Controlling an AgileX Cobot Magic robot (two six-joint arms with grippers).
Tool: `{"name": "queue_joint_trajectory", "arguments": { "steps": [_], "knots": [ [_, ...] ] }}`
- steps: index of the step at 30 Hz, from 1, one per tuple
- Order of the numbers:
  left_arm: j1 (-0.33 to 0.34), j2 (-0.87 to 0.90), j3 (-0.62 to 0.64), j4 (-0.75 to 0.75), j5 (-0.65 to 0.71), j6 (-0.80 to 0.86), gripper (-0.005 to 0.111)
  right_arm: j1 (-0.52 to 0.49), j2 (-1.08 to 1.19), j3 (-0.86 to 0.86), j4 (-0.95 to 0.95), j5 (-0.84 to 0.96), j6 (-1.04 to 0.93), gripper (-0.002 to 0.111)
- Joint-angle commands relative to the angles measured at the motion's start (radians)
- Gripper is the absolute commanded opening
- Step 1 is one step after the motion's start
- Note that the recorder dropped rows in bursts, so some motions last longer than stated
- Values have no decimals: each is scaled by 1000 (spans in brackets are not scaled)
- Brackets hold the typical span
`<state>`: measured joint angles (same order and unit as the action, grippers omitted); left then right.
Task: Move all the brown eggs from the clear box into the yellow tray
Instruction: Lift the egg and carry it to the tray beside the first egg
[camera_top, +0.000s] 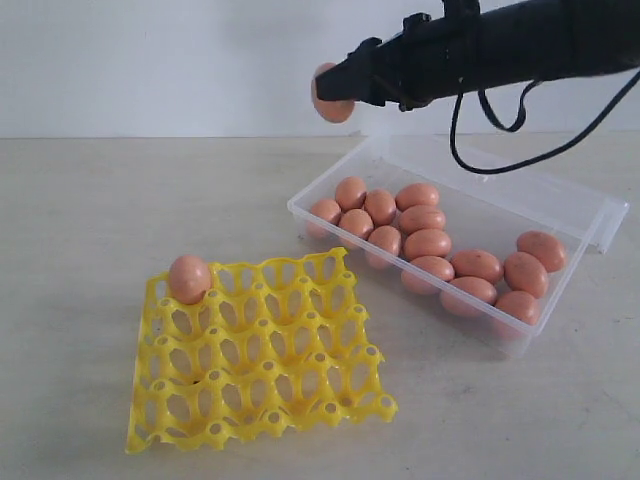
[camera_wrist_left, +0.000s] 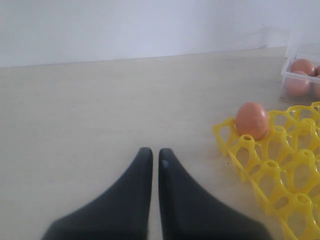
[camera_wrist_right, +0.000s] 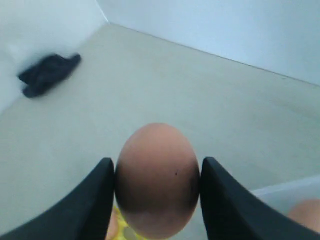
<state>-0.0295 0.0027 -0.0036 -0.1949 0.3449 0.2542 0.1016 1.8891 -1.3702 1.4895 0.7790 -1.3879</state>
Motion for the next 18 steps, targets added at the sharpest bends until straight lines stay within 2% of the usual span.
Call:
{"name": "queue_joint_trajectory", "arguments": {
  "steps": [1, 3, 6, 12, 14, 18],
  "knots": [
    [-4, -3, 4, 1, -4, 1, 4, 9, -27, 157, 255, 152, -234, 0],
    [-4, -3, 4, 1, -6, 1, 4, 34, -27, 215, 255, 210, -297, 0],
    [-4, -3, 4, 1, -6, 1, 4, 114, -27, 293, 255, 172, -397, 0],
    [-4, -3, 4, 1, -6, 1, 4, 291, -24, 301, 255, -165, -723, 0],
    [-4, -3, 4, 1, -6, 1, 4, 329, -7, 283, 255, -239, -743, 0],
    [-4, -3, 4, 1, -4, 1, 4, 350, 80, 228, 255, -235, -743, 0]
  ]
}}
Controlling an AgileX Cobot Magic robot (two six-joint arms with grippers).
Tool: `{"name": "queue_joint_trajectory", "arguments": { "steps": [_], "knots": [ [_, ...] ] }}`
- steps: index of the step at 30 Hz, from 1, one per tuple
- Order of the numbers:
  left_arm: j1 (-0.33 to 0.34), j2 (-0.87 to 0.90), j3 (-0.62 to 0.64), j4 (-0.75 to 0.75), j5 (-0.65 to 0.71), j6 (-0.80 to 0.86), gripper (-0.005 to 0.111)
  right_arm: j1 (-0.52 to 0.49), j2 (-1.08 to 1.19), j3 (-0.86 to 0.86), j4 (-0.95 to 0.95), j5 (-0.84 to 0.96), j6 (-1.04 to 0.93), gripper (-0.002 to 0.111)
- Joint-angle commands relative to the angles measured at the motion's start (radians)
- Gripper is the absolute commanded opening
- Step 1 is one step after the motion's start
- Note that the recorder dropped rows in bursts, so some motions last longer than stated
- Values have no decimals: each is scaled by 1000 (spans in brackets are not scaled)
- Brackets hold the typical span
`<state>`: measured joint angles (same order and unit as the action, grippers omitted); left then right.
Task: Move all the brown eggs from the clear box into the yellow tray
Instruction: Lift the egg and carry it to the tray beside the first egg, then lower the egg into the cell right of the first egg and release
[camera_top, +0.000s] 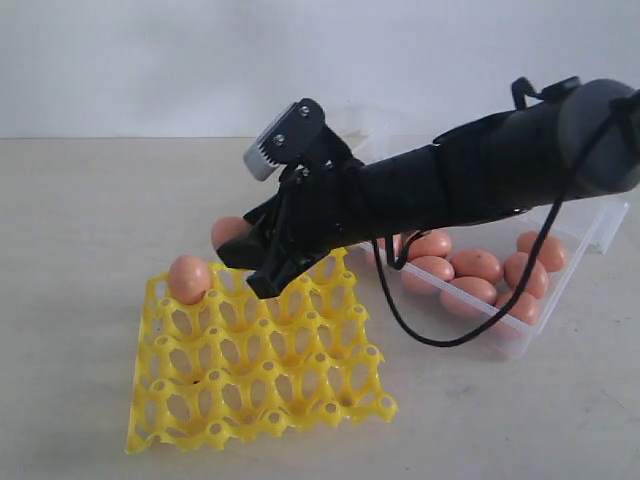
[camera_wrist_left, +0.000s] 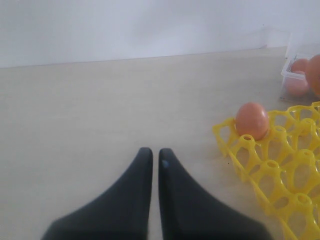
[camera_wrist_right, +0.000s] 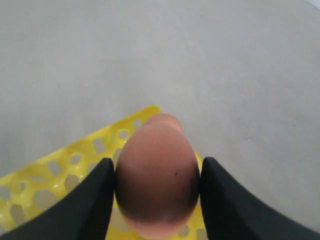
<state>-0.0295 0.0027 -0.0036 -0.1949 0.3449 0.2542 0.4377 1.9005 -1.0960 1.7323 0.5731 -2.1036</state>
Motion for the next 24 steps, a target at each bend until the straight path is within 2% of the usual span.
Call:
{"name": "queue_joint_trajectory", "arguments": {
  "steps": [1, 9, 19, 21, 24],
  "knots": [
    [-4, -3, 4, 1, -4, 1, 4, 14, 94, -67, 12, -26, -27, 0],
    [-4, -3, 4, 1, -4, 1, 4, 14, 207, -176, 12, 32, 5, 0],
    [-4, -3, 4, 1, -4, 1, 4, 12, 226, -187, 12, -28, 17, 0],
    [-4, -3, 4, 1, -4, 1, 4, 12, 226, -187, 12, -61, 35, 3],
    [-4, -3, 4, 1, -4, 1, 4, 12, 226, -187, 12, -91, 37, 15]
  ]
}}
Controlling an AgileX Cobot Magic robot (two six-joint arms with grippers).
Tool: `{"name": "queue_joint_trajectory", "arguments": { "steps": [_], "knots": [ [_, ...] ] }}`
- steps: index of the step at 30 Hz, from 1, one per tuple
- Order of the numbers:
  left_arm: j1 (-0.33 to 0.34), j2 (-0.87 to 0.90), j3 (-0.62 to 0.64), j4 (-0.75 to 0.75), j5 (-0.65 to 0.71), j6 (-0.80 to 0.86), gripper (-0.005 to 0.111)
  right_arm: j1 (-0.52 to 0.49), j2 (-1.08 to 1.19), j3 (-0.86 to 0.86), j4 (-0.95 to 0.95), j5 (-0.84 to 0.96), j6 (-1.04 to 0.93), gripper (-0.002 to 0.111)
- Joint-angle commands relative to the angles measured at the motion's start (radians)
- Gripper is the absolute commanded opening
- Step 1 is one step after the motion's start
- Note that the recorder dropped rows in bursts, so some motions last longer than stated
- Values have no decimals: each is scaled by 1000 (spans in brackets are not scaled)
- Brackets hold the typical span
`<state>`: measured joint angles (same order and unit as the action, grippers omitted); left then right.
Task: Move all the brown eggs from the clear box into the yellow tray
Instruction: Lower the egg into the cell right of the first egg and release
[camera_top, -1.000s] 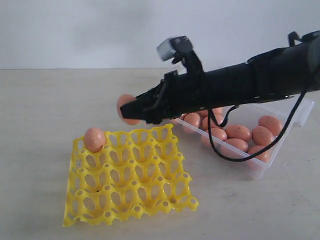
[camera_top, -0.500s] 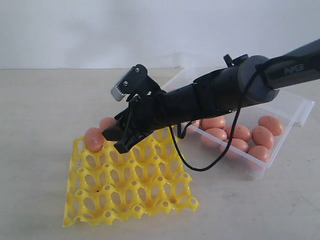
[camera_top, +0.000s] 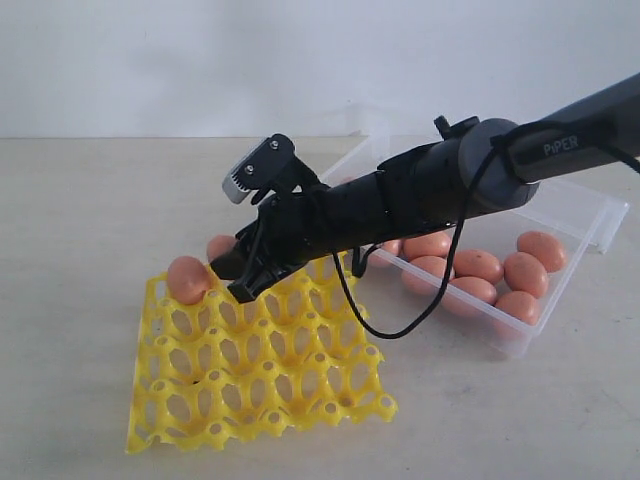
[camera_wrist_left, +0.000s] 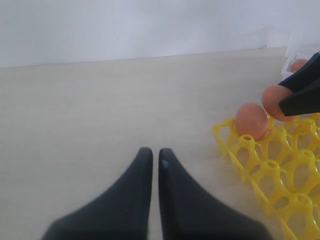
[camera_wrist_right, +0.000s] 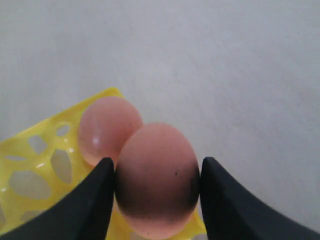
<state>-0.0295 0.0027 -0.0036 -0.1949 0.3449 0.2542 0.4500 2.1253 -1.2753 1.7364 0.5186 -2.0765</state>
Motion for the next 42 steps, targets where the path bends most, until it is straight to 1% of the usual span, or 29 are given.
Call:
{"name": "queue_joint_trajectory", "arguments": {
  "steps": [1, 2, 3, 5, 8, 11, 12, 16, 39, 40, 42],
  "knots": [
    [-4, -3, 4, 1, -4, 1, 4, -1, 1, -7, 8, -36, 10, 21],
    [-4, -3, 4, 1, -4, 1, 4, -1, 1, -7, 8, -32, 8, 26],
    [-4, -3, 4, 1, -4, 1, 4, -1, 1, -7, 8, -20, 5, 36],
    [-4, -3, 4, 1, -4, 1, 4, -1, 1, -7, 8, -19, 3, 42],
    [-4, -3, 4, 1, -4, 1, 4, -1, 1, -7, 8, -13, 3, 42],
    [-4, -3, 4, 1, -4, 1, 4, -1, 1, -7, 8, 70, -3, 42],
    [-4, -3, 4, 1, -4, 1, 4, -1, 1, -7, 8, 73, -3, 42],
    [-4, -3, 4, 1, -4, 1, 4, -1, 1, -7, 8, 29, -3, 42],
    [-4, -3, 4, 1, -4, 1, 4, -1, 1, -7, 8, 12, -18, 42],
    [-4, -3, 4, 1, -4, 1, 4, -1, 1, -7, 8, 12, -19, 43],
    [-4, -3, 4, 1, -4, 1, 4, -1, 1, -7, 8, 11, -19, 50]
  ]
}}
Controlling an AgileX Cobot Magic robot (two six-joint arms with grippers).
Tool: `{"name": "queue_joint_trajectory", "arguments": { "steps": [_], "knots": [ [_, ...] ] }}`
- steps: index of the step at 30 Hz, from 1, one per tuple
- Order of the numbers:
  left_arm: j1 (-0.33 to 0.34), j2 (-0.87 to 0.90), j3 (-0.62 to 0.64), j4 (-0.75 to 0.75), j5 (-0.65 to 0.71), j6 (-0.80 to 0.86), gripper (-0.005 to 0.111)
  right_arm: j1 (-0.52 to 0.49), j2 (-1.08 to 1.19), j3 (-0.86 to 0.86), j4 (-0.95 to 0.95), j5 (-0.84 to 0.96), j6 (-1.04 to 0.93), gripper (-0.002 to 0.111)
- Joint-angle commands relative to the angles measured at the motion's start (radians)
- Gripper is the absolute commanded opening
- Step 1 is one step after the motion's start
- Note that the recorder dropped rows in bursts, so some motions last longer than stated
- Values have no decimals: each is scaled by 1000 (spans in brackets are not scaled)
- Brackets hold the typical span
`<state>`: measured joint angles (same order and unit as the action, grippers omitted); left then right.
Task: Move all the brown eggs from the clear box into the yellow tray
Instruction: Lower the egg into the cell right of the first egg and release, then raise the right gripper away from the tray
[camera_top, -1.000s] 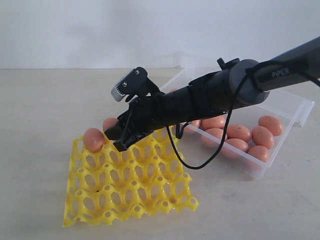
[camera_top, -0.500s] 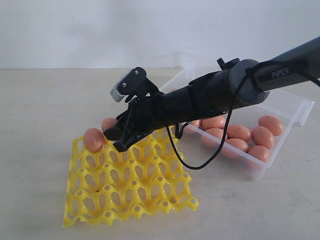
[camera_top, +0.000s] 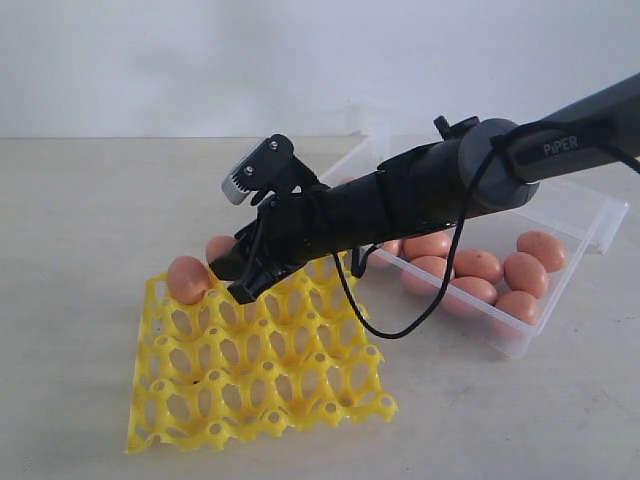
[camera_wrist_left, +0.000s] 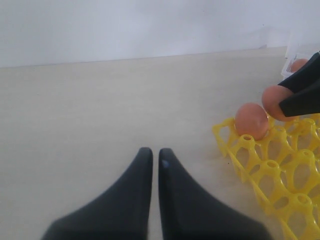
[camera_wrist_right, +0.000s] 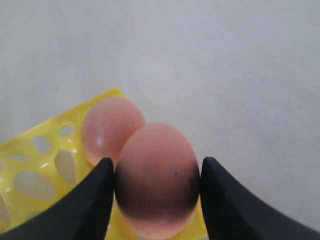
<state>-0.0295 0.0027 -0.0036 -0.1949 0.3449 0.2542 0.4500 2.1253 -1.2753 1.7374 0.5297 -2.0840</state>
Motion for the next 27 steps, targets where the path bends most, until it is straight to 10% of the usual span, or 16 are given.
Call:
{"name": "queue_joint_trajectory", "arguments": {
  "steps": [1, 10, 13, 15, 27],
  "knots": [
    [-4, -3, 4, 1, -4, 1, 4, -1, 1, -7, 7, -5, -11, 55],
    [-4, -3, 4, 1, -4, 1, 4, -1, -6, -7, 7, -7, -15, 56],
    [-4, -3, 4, 1, -4, 1, 4, -1, -95, -7, 7, -96, 151, 28],
    [-4, -3, 4, 1, -4, 1, 4, -1, -180, -5, 7, -312, 197, 0],
    [-4, -3, 4, 1, -4, 1, 4, -20, -447, -5, -67, -1751, -47, 0]
  ]
}}
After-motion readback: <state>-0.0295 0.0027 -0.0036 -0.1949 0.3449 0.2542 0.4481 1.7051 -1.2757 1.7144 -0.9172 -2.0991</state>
